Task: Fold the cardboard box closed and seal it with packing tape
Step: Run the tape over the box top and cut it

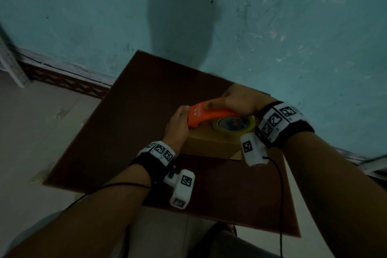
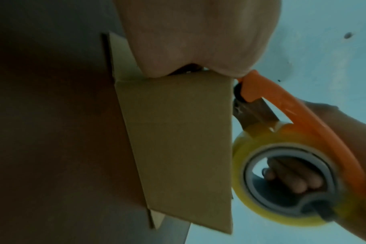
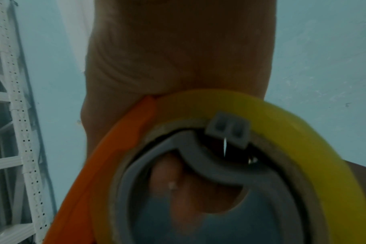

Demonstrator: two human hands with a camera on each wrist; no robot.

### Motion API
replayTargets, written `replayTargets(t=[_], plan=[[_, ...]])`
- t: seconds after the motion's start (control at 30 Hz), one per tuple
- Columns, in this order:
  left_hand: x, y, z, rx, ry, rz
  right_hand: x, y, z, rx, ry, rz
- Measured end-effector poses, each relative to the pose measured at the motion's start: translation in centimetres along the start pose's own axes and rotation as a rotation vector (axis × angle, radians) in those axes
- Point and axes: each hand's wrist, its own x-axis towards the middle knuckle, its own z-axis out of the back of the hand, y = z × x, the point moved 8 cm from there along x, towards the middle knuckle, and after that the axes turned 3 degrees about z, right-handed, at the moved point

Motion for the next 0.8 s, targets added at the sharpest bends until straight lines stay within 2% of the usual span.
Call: replayTargets(t=[0.1,0.23,0.37,0.53,0.8], plan=[[0.3,-0.2,0.0,0.014,0.012,0.001,0.1,-0.2,0.0,-0.045,0.034,0.004],[0.7,-0.8,0.2,0.195,0.026,-0.087,0.5,-0.4,0.2,-0.068,0.082,0.023],[0.9,-0.9,0.0,0.284,0.045,-0.118,0.7,-0.4,0.3,-0.113,0.126,0.061],[1.3,-1.2,-0.2,0.393,0.103,-0.114,0.6,-1.1,0.2,-0.057,0.175,0.067],[1.3,-1.7,-0.6,0.492,0.107,-0.169,-0.2,-1.0,0.8,-0.058,0.169,0.092]])
